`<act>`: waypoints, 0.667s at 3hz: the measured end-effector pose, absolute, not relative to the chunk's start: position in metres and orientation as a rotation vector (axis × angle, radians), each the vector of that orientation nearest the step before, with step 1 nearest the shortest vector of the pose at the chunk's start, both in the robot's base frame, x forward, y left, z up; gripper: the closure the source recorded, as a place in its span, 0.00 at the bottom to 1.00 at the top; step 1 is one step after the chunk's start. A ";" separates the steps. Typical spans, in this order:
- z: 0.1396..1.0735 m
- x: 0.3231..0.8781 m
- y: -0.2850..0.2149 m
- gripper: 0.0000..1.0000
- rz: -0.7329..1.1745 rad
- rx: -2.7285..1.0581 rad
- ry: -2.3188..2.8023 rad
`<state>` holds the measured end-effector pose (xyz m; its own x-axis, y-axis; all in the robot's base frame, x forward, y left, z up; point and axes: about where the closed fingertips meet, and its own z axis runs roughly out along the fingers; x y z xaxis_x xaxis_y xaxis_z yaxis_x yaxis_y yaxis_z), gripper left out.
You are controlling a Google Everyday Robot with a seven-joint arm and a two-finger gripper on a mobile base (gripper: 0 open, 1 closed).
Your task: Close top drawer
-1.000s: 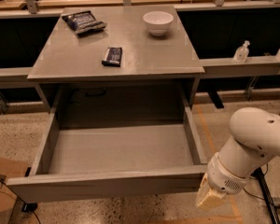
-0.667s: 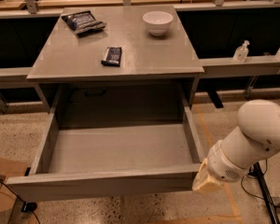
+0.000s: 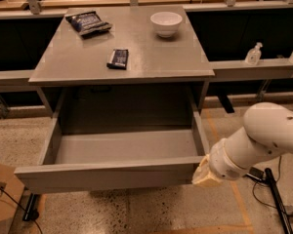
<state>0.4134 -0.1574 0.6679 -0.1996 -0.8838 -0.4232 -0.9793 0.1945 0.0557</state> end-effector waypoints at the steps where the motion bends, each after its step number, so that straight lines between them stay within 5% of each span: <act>1: 0.665 0.447 -0.140 1.00 0.428 -1.786 2.073; 2: 0.665 0.447 -0.140 1.00 0.428 -1.786 2.073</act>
Offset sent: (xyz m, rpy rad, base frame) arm 0.2630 0.0993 0.0691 0.1716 -0.5271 0.2334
